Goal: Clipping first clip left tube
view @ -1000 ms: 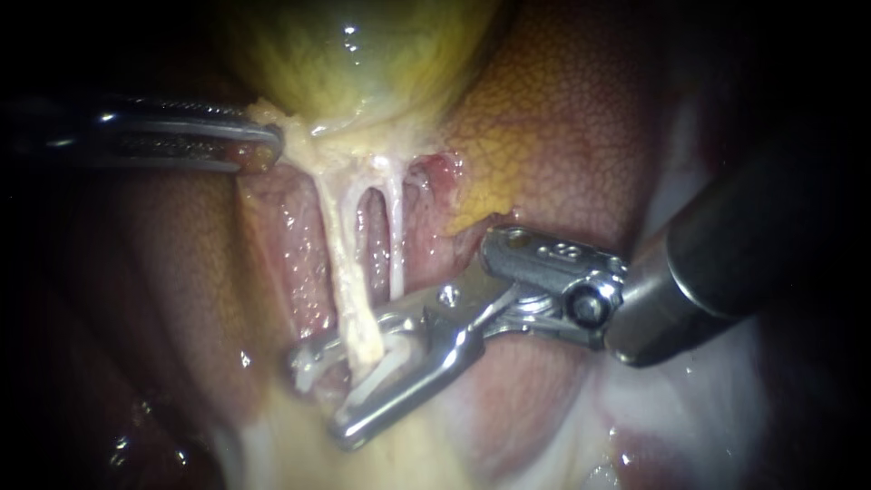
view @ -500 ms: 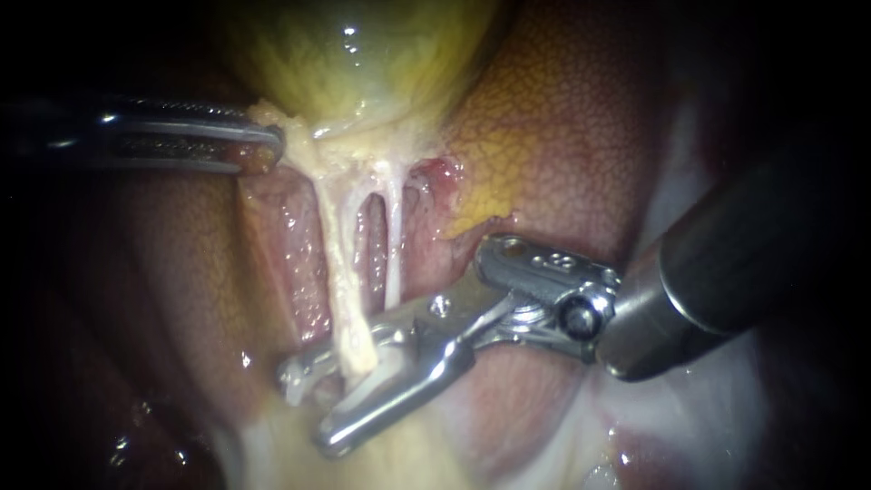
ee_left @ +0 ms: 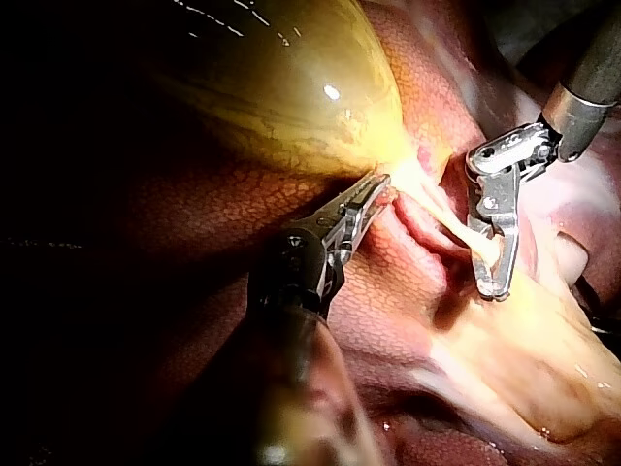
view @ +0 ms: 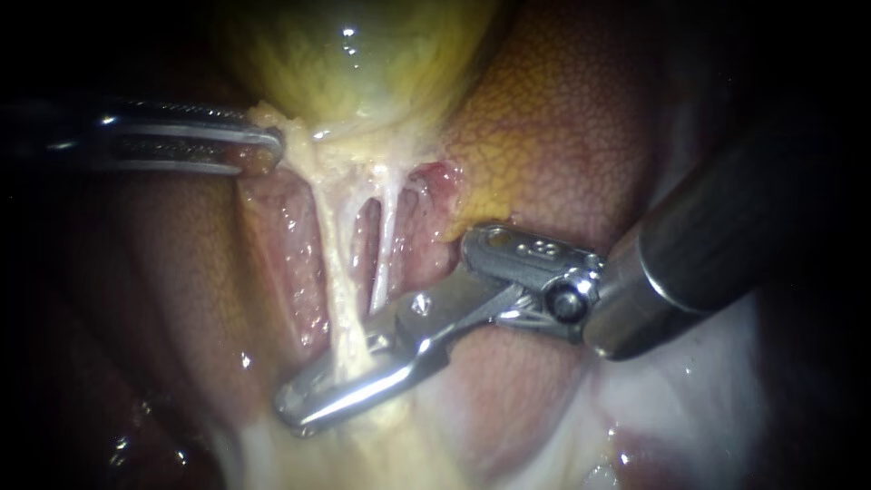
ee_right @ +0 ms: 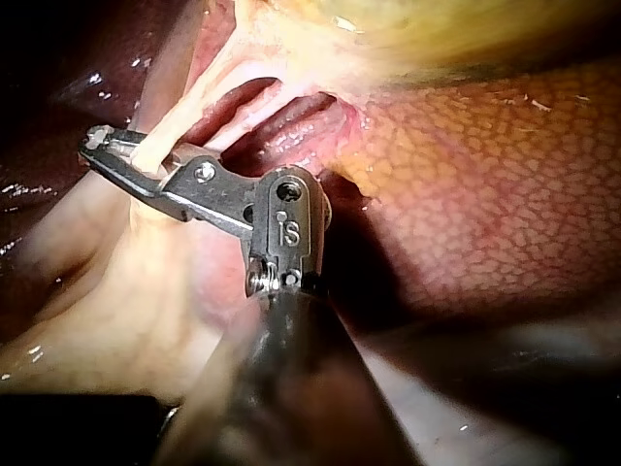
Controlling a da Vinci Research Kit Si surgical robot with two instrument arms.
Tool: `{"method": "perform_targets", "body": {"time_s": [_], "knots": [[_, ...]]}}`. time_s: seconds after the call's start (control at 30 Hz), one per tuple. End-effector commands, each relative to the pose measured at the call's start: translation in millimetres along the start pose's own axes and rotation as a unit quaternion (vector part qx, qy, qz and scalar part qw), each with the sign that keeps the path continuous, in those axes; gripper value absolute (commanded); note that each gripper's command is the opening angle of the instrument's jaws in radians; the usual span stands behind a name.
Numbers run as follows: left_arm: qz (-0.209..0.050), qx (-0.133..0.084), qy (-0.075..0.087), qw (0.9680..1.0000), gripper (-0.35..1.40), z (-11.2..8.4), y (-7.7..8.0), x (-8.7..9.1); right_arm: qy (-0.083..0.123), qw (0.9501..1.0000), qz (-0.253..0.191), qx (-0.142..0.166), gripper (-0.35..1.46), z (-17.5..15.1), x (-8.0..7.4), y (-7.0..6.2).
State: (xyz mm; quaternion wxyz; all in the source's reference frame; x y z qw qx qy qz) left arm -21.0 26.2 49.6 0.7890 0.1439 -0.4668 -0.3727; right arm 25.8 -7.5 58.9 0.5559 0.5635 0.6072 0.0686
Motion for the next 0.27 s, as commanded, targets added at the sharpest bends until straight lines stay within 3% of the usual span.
{"method": "perform_targets", "body": {"time_s": [0.03, 0.27], "knots": [[0.0, 0.0, 0.0, 1.0, -0.35, 0.0, 0.0, 0.0, 0.001, 1.0, 0.0, -0.001, -0.35, 0.0, 0.0, 0.0], [0.0, 0.0, 0.0, 1.0, -0.35, 0.0, 0.0, 0.0, 0.001, 1.0, 0.0, -0.001, -0.35, 0.0, 0.0, 0.0]]}}
